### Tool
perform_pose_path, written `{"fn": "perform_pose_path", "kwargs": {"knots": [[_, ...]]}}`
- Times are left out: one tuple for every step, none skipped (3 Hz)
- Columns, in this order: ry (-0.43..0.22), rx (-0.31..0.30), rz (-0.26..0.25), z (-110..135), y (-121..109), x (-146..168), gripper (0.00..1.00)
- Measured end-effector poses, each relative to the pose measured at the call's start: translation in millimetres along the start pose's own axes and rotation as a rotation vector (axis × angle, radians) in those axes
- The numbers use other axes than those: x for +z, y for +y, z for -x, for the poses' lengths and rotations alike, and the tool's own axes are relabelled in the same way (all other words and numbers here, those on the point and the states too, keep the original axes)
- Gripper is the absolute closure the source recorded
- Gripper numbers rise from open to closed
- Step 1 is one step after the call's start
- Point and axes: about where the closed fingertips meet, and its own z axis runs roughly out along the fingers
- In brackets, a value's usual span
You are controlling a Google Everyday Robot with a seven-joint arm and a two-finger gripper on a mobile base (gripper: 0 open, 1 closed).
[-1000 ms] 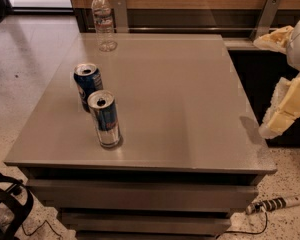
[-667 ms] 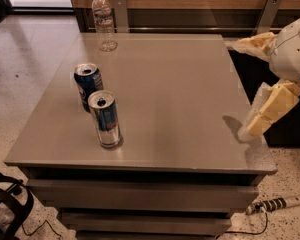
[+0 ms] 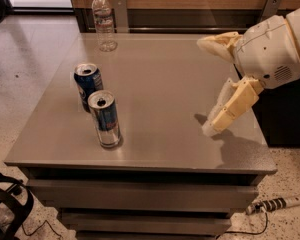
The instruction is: Move redbull can near water bottle
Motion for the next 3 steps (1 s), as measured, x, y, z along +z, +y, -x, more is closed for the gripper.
{"fn": "perform_pose_path", "kwargs": {"knots": [[0.001, 0.002, 0.005, 1, -1, 3, 0.00], [-0.032, 0.056, 0.044, -16, -12, 37, 0.00], [-0.104, 0.127, 0.071, -41, -26, 73, 0.00]]}}
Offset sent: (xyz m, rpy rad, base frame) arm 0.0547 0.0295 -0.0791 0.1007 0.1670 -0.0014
